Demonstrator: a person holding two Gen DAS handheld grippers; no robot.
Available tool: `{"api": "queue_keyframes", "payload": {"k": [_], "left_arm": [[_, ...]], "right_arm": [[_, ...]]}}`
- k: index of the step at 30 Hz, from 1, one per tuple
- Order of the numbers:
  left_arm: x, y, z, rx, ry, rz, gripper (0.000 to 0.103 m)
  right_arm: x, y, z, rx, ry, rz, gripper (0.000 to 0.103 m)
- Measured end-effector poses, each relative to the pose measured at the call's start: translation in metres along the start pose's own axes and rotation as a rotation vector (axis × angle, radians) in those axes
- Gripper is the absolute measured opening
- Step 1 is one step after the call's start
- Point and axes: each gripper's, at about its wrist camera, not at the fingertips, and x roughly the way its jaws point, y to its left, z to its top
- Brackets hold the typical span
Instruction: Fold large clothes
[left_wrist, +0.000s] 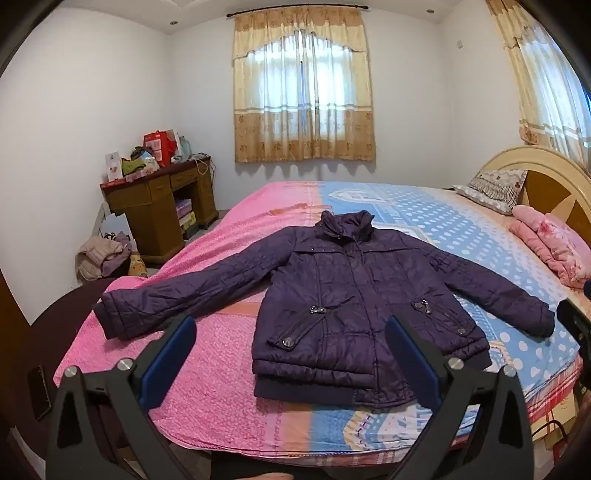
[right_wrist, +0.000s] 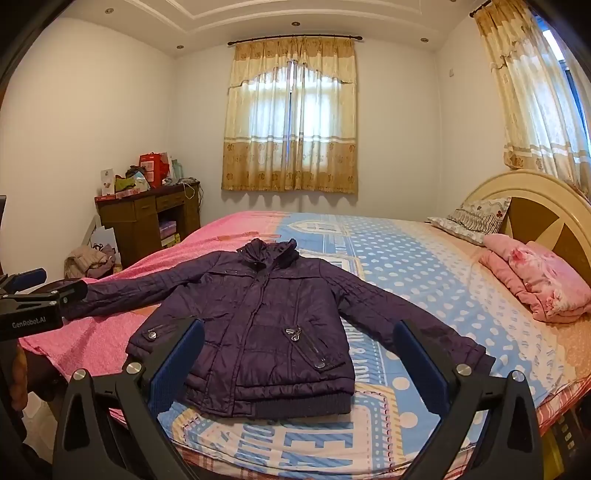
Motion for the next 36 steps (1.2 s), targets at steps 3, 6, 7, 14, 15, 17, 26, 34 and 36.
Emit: {"api": "queue_keyframes", "payload": {"k": [3,6,7,14,15,17,26,34,36], "left_arm": [[0.001,0.000,0.001,-0.002,0.017,-0.008,0.103],[0.001,-0.002,-0.003,0.001,0.008,-0.004,0.103],[0.002,0.001,-0.003,-0.011,0.007,-0.009,0.103],[0.002,0.003,-0.003,-0.009,0.008,0.002,0.103],[0.005,0.005,-0.003,-0.013,0.014,0.001,0.103],[0.006,0.007,-0.003,-0.018,0.016,0.000,0.103],[0.008,0.008,-0.004,-0.014,0.019,0.007,0.103],[0.009,0.009,-0.005,-0.013,0.018,0.007,0.103],[0.008,0.009,-0.004,-0.014,0.020,0.007,0.103]], "right_arm": [[0.001,-0.001,0.001,0.003,0.032,0.000,0.102],[0.000,-0.001,0.001,0.002,0.027,-0.003,0.102],[0.000,-0.002,0.001,0.003,0.026,-0.006,0.102],[0.003,-0.003,0.000,0.001,0.029,-0.006,0.102],[0.004,0.000,-0.003,0.001,0.025,-0.013,0.102],[0.004,-0.001,-0.002,0.001,0.027,-0.010,0.102],[0.004,-0.001,-0.003,0.004,0.032,-0.008,0.102],[0.006,-0.002,-0.006,0.006,0.043,-0.006,0.102],[0.007,-0.002,-0.007,0.007,0.046,-0.007,0.102]]}}
